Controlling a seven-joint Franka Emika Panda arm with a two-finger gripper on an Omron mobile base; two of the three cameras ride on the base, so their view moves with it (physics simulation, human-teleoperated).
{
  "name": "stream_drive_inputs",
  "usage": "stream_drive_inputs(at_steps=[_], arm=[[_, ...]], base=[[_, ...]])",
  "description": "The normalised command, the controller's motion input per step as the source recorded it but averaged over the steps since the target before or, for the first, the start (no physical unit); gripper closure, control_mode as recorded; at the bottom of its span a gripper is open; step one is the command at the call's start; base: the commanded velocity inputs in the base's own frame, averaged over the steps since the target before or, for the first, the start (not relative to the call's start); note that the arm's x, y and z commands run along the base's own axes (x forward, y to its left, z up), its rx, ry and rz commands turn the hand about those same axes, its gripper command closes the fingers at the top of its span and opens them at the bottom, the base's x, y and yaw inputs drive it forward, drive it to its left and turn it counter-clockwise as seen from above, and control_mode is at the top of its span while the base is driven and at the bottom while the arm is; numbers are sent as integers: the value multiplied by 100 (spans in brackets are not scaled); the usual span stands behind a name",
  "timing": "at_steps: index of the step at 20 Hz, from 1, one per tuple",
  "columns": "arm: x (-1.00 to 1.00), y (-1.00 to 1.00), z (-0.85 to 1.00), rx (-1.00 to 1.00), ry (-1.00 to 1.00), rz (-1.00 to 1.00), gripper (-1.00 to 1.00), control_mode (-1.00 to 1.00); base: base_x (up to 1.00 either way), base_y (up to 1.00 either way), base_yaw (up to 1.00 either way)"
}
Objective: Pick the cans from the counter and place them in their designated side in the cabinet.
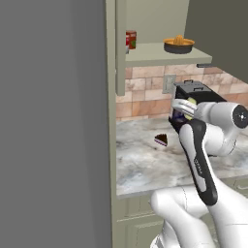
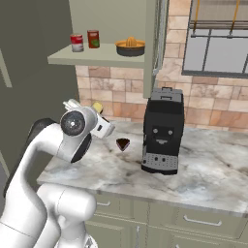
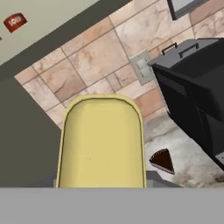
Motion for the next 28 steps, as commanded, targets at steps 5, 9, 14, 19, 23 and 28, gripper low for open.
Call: stream_drive_inputs(at_steps=[5,9,14,19,23,28], arm=[[-33,5,39,0,6,0,100,-100],[-23,3,38,0,9,0,100,-100],[-9,6,11,0,1,0,100,-100],[-9,7,10,0,-1,0,100,-100],[-13,6,21,0,-1,0,100,-100],[-12,6,27,0,-6,0,100,-100]], base=[[0,0,0],[0,0,0],[0,0,0],[0,0,0],[0,0,0],[0,0,0]])
